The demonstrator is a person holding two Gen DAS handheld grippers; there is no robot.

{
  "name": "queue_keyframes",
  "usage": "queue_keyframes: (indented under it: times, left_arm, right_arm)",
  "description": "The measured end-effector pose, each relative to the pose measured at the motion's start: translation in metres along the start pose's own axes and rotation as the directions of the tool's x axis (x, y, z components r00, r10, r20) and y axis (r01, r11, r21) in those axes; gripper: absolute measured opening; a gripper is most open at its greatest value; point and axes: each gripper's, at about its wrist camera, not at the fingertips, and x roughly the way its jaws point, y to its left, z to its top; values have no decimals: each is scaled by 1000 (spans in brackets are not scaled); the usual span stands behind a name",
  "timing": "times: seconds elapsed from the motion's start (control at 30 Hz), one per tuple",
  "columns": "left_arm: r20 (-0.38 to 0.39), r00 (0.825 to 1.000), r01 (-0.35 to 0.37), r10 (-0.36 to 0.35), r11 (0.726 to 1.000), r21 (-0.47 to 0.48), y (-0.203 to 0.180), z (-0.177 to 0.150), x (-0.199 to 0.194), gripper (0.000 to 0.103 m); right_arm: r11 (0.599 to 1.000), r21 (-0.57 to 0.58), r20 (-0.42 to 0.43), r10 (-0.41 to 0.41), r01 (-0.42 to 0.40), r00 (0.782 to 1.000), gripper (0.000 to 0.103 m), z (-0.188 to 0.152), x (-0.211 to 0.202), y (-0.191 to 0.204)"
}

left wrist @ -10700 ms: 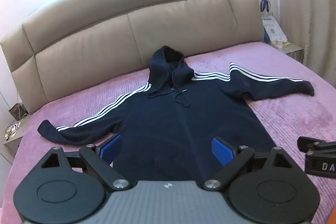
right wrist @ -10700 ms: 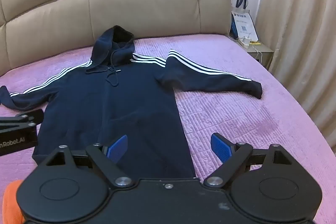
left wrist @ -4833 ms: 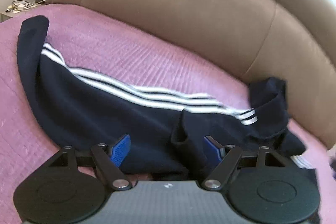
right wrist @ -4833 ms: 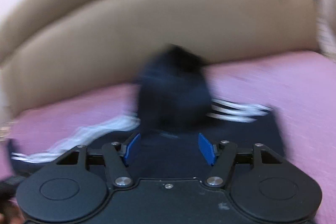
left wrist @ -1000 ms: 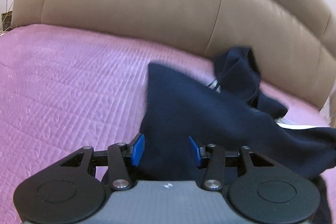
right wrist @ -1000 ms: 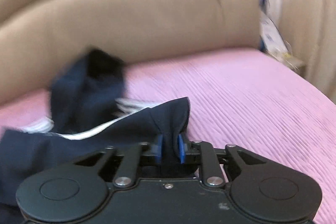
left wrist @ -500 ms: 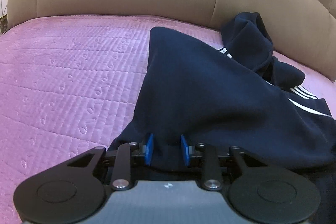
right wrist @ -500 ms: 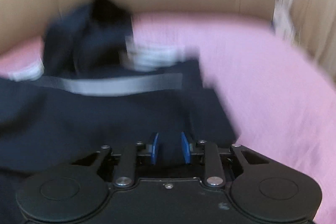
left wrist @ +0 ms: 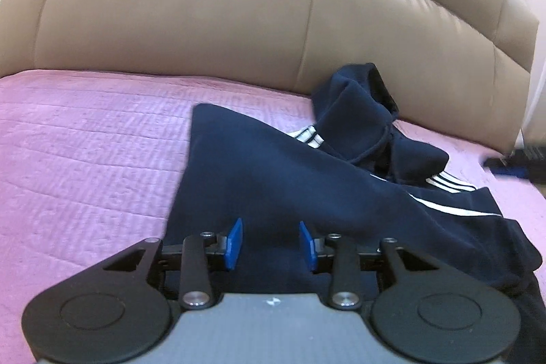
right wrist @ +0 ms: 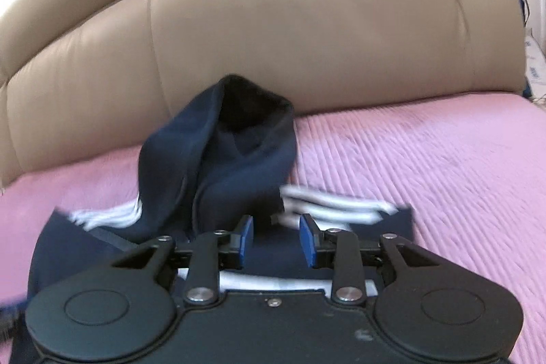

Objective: Fold large clothes

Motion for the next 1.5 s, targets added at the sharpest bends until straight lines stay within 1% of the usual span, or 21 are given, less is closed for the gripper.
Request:
queue_keyframes:
  times: [0.13,0.2,0.3,0.33,0.4,0.43,0.47,0.53,0.6,0.73,0.77,0.8,0.83,0.9,0.93,0.97,1.03,1.13,1.27,1.4,1.5]
  left_arm:
    - [19,1000,5,-6,999,49,-18,8,13,39]
    - [29,999,30,-31,998,58,-28,15,16,47]
    - [6,1000,5,-5,999,53,-45,41,35,52]
    - [10,1000,9,-10,998,64,-53,55,43,53]
    - [22,1000,15,-18,993,116,-73,96,70,67]
    - [30,999,16,-19,993,115,-82,124,88,72]
    - [41,998,36,-41,992,121,-88,145,103,78]
    - [55,994,89,-98,984,152,-99,186,144,84]
    - [4,995,98,-99,986,134,-106,210,187,80]
    - [-114,983,158,-144,980,119,-110,222,256,73]
    - [-146,976,180,-160,974,136,-113,220,270,67]
    - [-155,976,179,-156,973,144,-115,219,279,54]
    - [-162,974,184,-158,971,155,-116,216,286,49]
    - [-194,969,187,-151,966,180,-122,212,300,15]
    - [-203,968,186,-148,965,183,-122,211,303,14]
    - [-196,971,174,-137,967,187,-122,210,304,11]
    - [-166,976,170,-139,967,189,-120,205,297,8]
    - [-111,983,164,-145,968,191,-114,202,278,7]
    - [-36,975,221,-218,963,155,-98,208,236,6]
    - [68,958,266,-278,952,154,-78,210,172,5]
    - [148,924,332,-353,932,148,-57,194,108,5]
  right_arm:
    - [997,68,-6,20,-19,1000,45,24,55,-9]
    - [992,121,-18,40,-37,999,58,34,79,-17]
    - [978,200,-13,69,-65,998,62,40,108,-32]
    - [973,217,-20,77,-71,997,63,43,121,-36]
    - [960,262,-21,105,-96,994,66,47,136,-47]
    - [941,314,-15,138,-126,990,74,53,150,-55]
    - [923,356,-5,161,-149,987,79,56,157,-61]
    - [895,415,11,173,-162,985,79,64,182,-69]
    - [899,420,1,138,-126,990,78,68,203,-67]
    - [958,284,16,18,-22,1000,80,53,227,-39]
    - [965,262,36,6,-15,999,80,50,227,-35]
    - [967,255,43,5,-16,999,80,48,227,-34]
    - [965,262,56,12,-27,998,79,45,226,-36]
    - [960,276,76,16,-36,997,67,42,223,-39]
    - [963,265,75,24,-43,997,41,42,224,-37]
    - [968,244,67,36,-51,997,28,41,224,-33]
    - [984,178,75,16,-29,997,22,43,221,-20]
    - [990,139,71,-18,8,997,17,44,216,-11]
    - [995,76,37,-65,62,997,10,50,198,6]
    - [987,156,167,13,-40,986,10,61,113,3]
    - [984,140,297,60,-106,953,10,60,29,4]
